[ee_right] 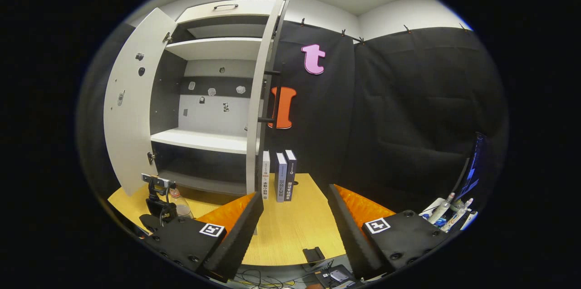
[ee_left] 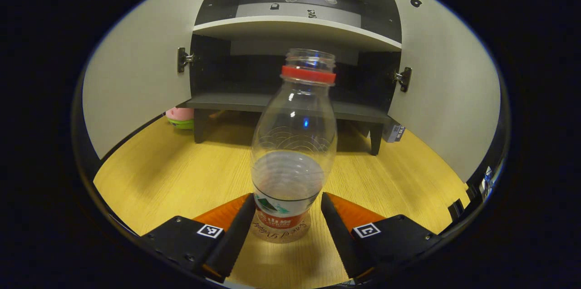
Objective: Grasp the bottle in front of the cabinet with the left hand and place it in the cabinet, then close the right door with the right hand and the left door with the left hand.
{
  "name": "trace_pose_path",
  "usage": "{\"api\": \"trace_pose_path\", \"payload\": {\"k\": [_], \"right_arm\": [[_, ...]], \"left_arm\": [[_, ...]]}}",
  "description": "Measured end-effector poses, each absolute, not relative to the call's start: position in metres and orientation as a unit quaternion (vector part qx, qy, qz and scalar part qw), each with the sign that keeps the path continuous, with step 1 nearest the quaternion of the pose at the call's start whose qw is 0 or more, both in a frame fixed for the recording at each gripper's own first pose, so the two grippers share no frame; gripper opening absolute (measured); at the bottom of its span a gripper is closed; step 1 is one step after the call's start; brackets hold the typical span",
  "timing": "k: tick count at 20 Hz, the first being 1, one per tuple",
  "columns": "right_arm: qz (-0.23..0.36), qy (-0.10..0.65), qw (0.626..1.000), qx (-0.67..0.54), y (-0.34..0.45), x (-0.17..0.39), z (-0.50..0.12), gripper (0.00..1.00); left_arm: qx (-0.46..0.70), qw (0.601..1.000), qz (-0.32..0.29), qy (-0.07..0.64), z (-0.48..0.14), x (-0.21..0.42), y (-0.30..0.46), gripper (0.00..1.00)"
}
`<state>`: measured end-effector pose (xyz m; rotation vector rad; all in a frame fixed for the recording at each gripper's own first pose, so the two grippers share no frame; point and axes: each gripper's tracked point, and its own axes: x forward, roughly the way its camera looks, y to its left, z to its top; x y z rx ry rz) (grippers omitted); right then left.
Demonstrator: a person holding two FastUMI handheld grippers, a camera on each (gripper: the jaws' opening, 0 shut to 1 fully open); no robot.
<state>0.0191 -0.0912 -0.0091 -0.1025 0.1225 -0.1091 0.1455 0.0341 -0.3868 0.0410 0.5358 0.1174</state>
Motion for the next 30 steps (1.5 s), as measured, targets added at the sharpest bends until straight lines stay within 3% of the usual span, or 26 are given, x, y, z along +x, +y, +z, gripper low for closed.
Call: {"api": "trace_pose_path", "payload": {"k": [2, 5, 16, 30], "right_arm": [[-0.053, 0.061, 0.995, -0.056, -0.098, 0.021, -0.008, 0.96], [-0.049, 0.057, 0.995, -0.061, -0.105, 0.028, -0.007, 0.97], [0.006, 0.037, 0.999, -0.034, -0.113, 0.046, 0.003, 0.96], [-0.025, 0.019, 0.999, 0.005, -0.168, 0.056, 0.014, 0.96]], "left_arm": [[0.019, 0.962, 0.064, 0.263, -0.386, 0.148, 0.033, 0.79], [0.017, 0.967, 0.059, 0.248, -0.364, 0.153, 0.028, 0.76], [0.035, 0.980, 0.033, 0.195, -0.216, 0.169, 0.000, 0.76], [0.033, 0.992, -0.019, 0.123, -0.083, 0.281, -0.064, 0.75]]}}
